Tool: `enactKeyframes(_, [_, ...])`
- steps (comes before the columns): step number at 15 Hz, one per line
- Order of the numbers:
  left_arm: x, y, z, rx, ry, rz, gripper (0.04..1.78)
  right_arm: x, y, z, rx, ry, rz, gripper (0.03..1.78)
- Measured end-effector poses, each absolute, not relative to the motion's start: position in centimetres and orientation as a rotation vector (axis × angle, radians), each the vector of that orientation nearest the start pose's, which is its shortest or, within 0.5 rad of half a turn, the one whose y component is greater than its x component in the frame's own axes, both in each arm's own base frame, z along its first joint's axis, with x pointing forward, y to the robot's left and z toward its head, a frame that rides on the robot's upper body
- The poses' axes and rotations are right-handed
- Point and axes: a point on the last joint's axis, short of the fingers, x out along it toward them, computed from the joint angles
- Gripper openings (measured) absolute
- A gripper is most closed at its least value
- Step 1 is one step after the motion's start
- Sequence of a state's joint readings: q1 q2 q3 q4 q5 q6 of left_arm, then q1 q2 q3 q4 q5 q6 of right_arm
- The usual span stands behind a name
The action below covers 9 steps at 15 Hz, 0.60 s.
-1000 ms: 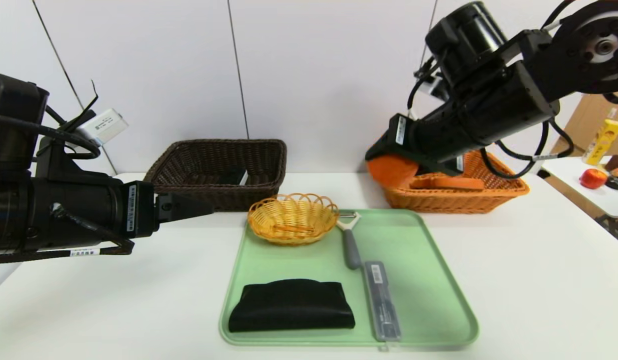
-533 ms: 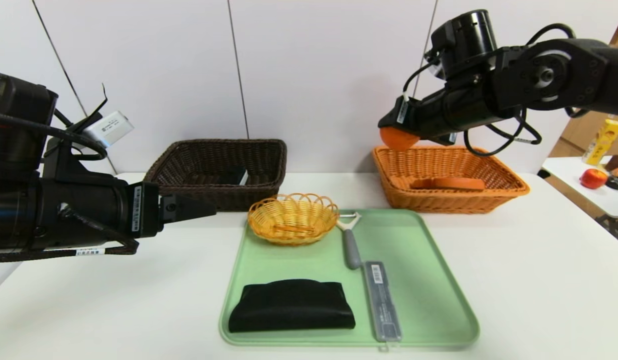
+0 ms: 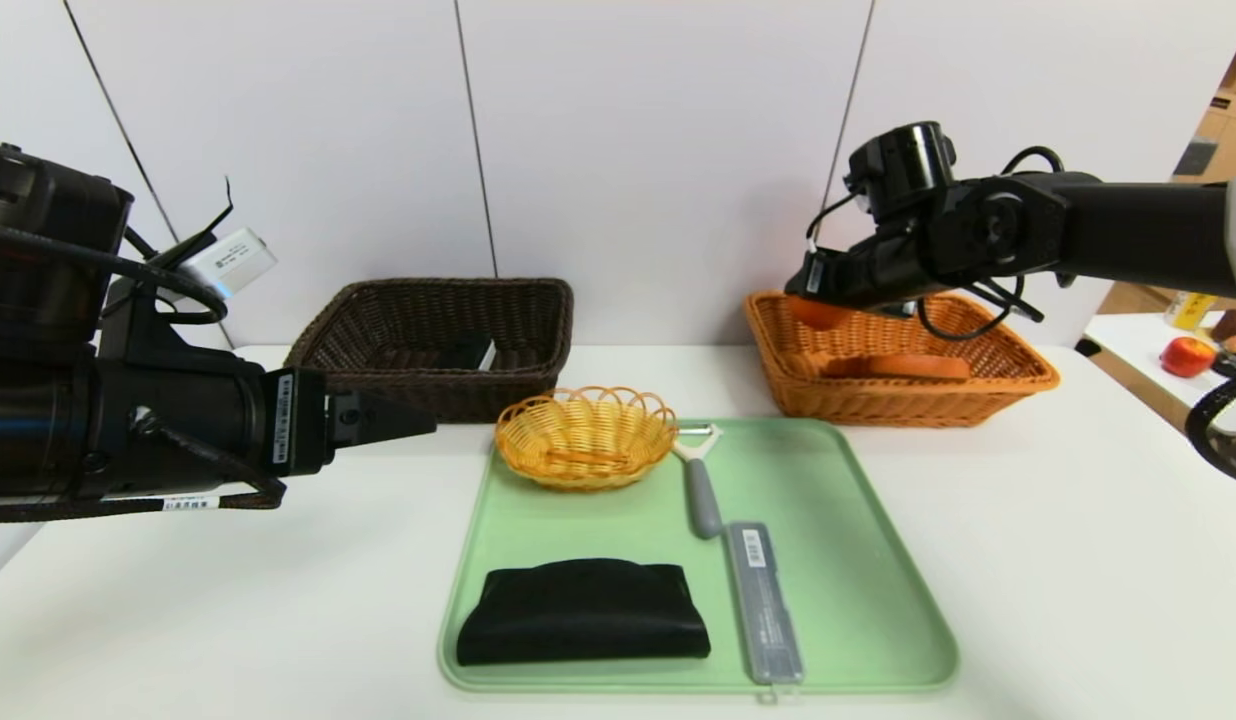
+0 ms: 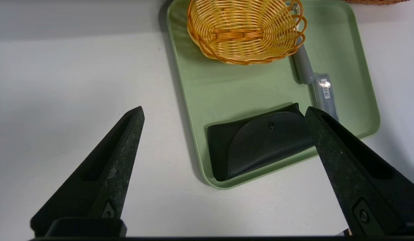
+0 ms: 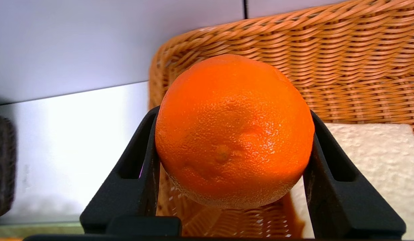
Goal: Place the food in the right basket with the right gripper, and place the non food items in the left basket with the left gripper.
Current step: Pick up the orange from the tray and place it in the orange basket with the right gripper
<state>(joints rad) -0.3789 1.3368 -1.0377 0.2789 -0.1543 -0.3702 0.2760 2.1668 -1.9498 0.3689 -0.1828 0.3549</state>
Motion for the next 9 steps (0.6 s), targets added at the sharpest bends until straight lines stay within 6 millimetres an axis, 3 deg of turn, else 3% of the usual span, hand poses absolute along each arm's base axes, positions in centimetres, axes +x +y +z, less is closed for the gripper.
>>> enactKeyframes(4, [19.1, -8.0, 25.6, -0.285, 0.674, -0.402, 1.69, 43.4, 11.4, 21.2, 0.203, 0.61, -0.026, 1.17])
enactKeyframes(9, [19.2, -8.0, 25.6, -0.285, 0.675, -0.402, 1.69, 44.0, 11.4, 20.0, 0.202, 0.628, -0.034, 1.44])
